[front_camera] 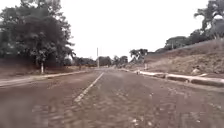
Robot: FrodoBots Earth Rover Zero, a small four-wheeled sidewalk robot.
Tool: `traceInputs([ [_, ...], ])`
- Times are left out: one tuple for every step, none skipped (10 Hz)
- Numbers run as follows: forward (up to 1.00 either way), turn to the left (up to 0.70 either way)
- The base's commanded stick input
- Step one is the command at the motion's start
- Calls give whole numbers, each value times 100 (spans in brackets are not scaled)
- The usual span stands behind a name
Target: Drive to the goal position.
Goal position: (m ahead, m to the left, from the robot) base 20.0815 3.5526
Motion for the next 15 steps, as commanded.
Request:
traceInputs([
  [100, 0],
  [100, 0],
  [100, 0],
  [100, 0],
  [100, 0],
  [100, 0],
  [100, 0],
  [100, 0],
  [100, 0],
  [100, 0],
  [100, 0],
  [100, 0],
  [100, 0],
  [100, 0],
  [100, 0],
])
